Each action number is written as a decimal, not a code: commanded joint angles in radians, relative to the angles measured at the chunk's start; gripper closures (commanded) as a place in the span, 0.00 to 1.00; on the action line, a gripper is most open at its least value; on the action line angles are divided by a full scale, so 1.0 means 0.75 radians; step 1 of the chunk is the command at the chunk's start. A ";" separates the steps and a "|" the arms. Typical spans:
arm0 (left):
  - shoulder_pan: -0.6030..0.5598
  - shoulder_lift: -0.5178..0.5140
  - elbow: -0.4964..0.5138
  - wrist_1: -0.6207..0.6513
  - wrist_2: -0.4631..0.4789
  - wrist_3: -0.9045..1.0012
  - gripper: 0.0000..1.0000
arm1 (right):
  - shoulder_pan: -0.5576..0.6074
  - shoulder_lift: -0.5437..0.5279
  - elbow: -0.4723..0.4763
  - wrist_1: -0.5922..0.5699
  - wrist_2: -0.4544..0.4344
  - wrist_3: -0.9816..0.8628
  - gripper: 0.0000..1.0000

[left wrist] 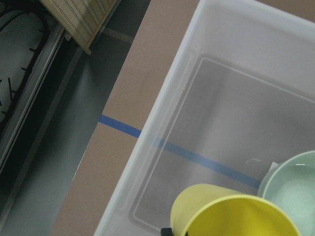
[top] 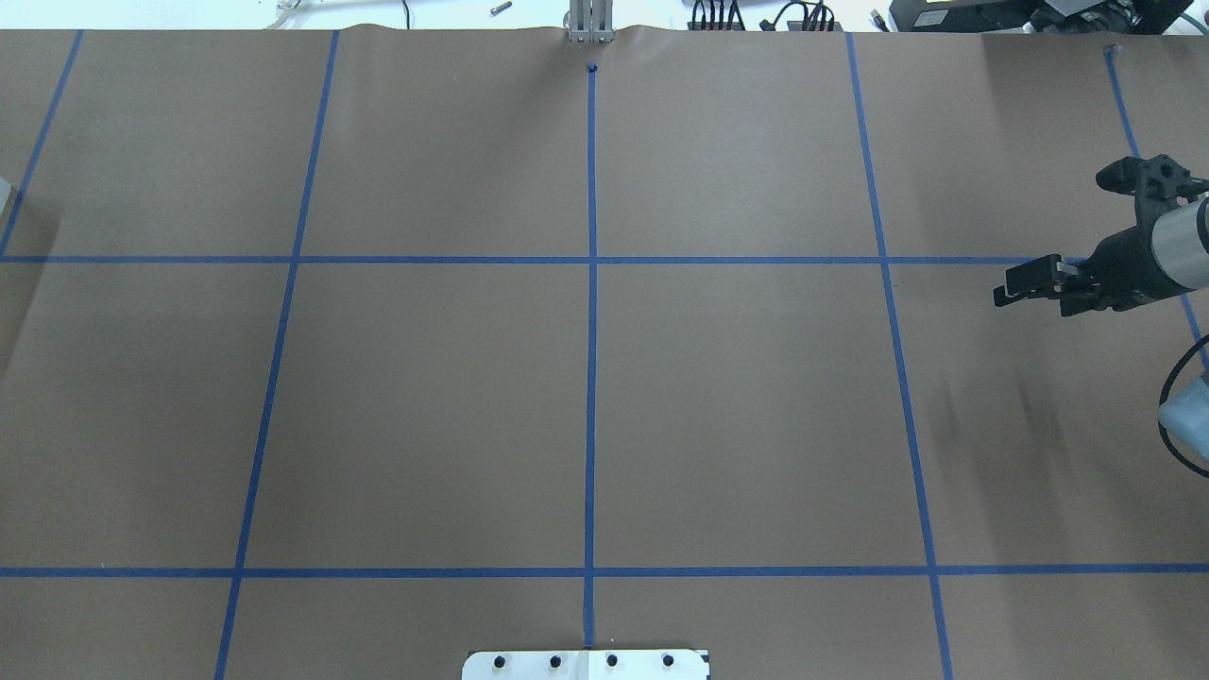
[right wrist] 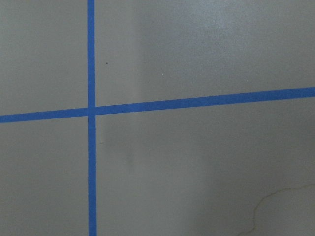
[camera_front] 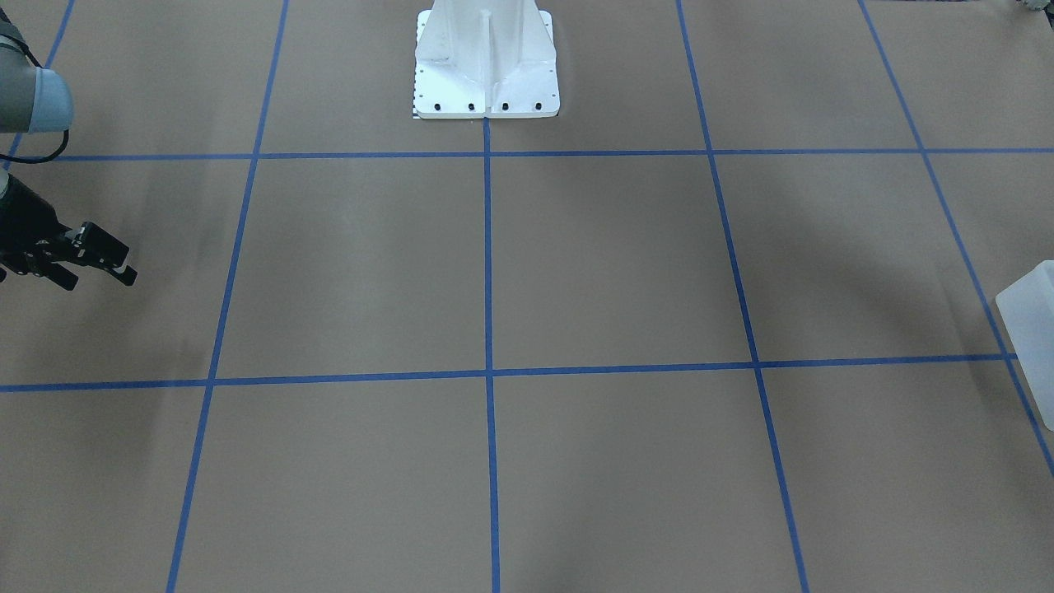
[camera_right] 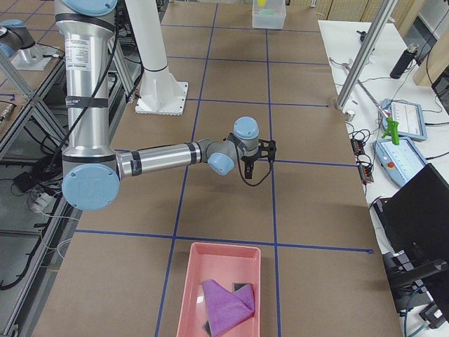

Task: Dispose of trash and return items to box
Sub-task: 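Release the yellow cup in the clear bin and withdraw the left gripper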

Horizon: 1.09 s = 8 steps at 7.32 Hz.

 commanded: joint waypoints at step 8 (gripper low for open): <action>0.063 0.000 0.027 -0.016 0.015 -0.004 0.71 | 0.000 0.000 0.013 0.000 0.003 0.005 0.00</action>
